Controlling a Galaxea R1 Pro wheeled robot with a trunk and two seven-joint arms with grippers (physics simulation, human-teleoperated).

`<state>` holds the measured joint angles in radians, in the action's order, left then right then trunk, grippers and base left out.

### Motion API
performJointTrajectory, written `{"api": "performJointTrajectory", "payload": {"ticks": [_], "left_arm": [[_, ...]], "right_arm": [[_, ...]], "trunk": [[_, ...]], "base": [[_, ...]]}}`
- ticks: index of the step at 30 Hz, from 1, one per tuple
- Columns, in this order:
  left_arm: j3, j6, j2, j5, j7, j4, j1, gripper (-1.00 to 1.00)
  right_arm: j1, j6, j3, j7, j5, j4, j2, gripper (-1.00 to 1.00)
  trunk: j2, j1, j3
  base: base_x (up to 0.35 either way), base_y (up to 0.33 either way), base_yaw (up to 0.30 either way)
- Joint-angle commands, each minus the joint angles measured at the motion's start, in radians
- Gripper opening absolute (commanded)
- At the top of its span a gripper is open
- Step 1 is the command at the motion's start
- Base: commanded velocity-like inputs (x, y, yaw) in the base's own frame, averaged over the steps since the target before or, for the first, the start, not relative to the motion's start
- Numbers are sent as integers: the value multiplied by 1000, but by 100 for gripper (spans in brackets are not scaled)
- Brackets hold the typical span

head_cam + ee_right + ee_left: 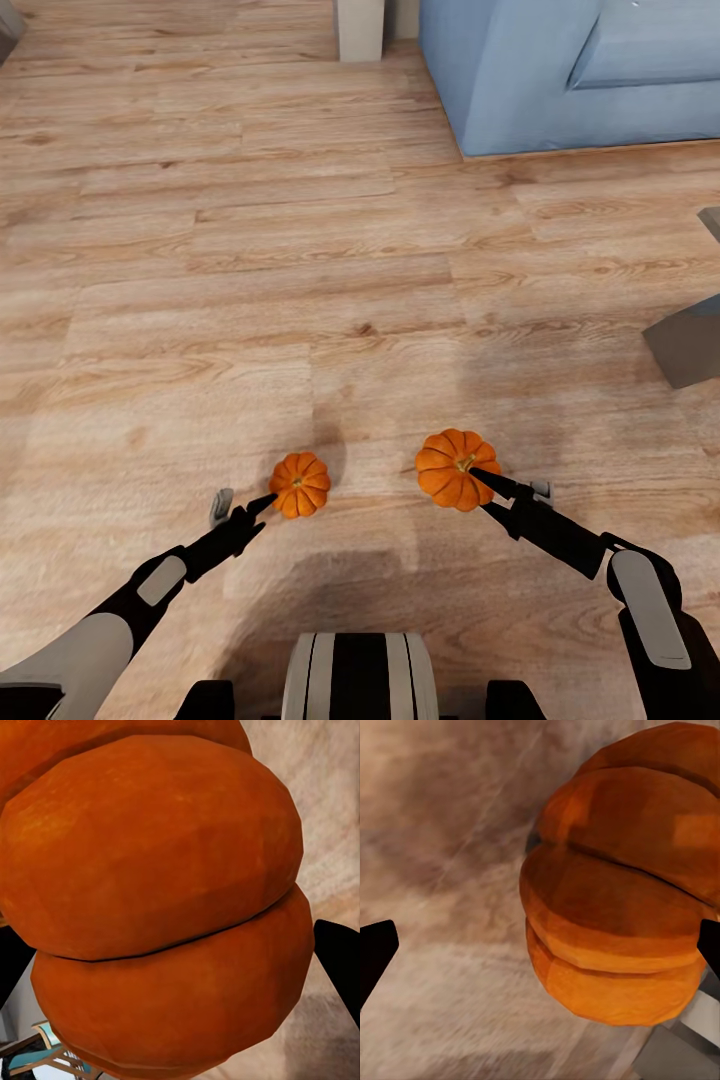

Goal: Place each of the two pumpkins and all three candles from the living room inside a cabinet in the living room (use any cabinet), then make sure every cabinet is closed, and position the cauldron so it is next to a table in the living room.

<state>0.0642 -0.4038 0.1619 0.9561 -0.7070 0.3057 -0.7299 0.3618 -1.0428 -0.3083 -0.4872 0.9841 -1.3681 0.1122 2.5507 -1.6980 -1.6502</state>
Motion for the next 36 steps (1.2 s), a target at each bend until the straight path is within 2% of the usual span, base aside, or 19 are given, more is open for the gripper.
{"api": "performJointTrajectory", "payload": {"ticks": [1,7,13,20,36], "left_arm": [[11,1,1,-2,1,-2,0,100],[46,2,0,-3,-4,-1,0,100],[55,1,-1,-5,-22,0,-2,100],[94,2,-1,-5,-26,5,-3,100],[100,8,-1,-4,-26,10,-3,100]], "right_arm": [[1,-4,-2,-8,-7,0,0,-100],[1,-4,-2,-8,-7,0,0,-100],[1,-4,-2,-8,-7,0,0,-100],[1,-4,-1,-8,-7,0,0,-100],[1,-4,0,-10,-7,0,0,-100]], "trunk": [[0,0,-1],[0,0,-1],[0,0,-1],[0,0,-1],[0,0,-1]], "base": [[0,0,0],[0,0,0],[0,0,0],[0,0,0],[17,-6,0]]}}
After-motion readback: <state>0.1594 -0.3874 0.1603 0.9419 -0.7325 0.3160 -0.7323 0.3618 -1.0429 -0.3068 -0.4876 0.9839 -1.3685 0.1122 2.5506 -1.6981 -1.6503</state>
